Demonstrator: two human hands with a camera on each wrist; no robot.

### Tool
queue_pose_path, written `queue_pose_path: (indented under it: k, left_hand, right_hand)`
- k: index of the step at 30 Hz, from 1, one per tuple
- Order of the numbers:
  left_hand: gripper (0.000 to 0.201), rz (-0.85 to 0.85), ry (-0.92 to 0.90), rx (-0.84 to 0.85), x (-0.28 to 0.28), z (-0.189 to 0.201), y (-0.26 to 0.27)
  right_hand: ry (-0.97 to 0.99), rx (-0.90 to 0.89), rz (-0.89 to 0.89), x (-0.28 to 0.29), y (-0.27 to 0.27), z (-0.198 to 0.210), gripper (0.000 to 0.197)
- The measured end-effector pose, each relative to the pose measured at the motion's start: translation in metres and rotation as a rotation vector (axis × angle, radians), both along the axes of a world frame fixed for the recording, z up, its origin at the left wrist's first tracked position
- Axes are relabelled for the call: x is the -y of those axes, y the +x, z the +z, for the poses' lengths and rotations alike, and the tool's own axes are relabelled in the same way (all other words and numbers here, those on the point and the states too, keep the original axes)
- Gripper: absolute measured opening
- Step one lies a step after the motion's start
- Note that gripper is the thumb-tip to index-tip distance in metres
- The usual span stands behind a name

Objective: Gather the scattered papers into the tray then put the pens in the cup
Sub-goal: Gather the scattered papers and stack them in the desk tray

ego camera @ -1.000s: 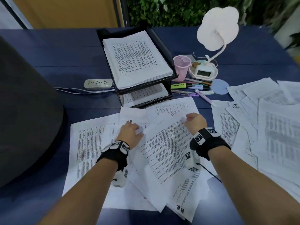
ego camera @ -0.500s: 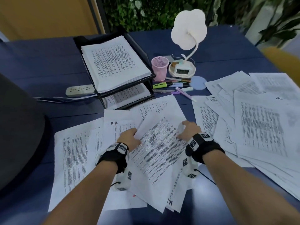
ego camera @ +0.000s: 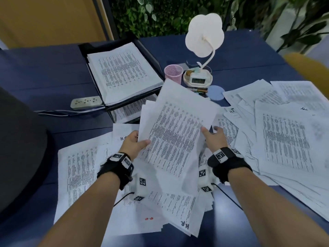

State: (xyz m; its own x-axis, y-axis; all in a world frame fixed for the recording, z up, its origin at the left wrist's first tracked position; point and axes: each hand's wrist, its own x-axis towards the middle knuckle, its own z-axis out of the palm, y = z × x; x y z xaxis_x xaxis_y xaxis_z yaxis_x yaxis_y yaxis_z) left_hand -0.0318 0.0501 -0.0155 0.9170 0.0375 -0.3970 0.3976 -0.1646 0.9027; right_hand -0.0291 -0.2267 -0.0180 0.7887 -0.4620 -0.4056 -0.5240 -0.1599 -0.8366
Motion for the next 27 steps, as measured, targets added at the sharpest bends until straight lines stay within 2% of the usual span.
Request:
queue_pose_path:
  k: [3,5,7,10,12,14,17,19,23,26,27]
  left_hand:
    - [0.040,-0.087,-0.051,-0.087,0.010,-0.004,0.000]
    - [0.059,-0.171,0.041,-0.165,0.017,-0.007,0.000]
    - [0.068,-0.222,0.171,-0.196,0.021,-0.011,0.002]
    - [0.072,-0.373,0.304,-0.195,0.027,-0.013,0.004]
    - [0.062,-0.424,0.375,-0.156,0.031,-0.012,0.007]
    - [0.047,-0.356,0.487,-0.096,0.034,-0.013,0.012]
    - [0.047,-0.187,0.645,-0.068,0.034,-0.016,0.017]
    - [0.046,-0.064,0.592,-0.106,0.037,-0.016,0.018]
    - [0.038,0.143,0.373,-0.218,0.043,-0.022,0.024]
    - [0.016,0.101,0.354,-0.215,0.043,-0.019,0.025]
    - [0.025,0.083,0.375,-0.219,0.043,-0.019,0.026]
  right_hand:
    - [-0.003,-0.040,0.188,-0.004,0.000,-0.002,0.037]
    - [-0.076,-0.105,0.271,-0.002,-0.001,-0.005,0.035]
    - [-0.096,-0.167,0.344,0.001,-0.002,-0.008,0.038]
    - [-0.099,-0.185,0.364,0.003,-0.002,-0.010,0.047]
    - [-0.167,-0.175,0.301,0.007,0.000,-0.012,0.044]
    - [-0.269,-0.180,0.241,0.011,0.003,-0.011,0.039]
    - [-0.389,-0.238,0.200,0.018,0.007,-0.010,0.040]
    - [-0.423,-0.274,0.214,0.020,0.008,-0.010,0.036]
    - [-0.407,-0.332,0.335,0.024,0.009,-0.010,0.042]
    - [-0.413,-0.321,0.372,0.026,0.011,-0.010,0.036]
    - [-0.408,-0.316,0.374,0.027,0.012,-0.011,0.028]
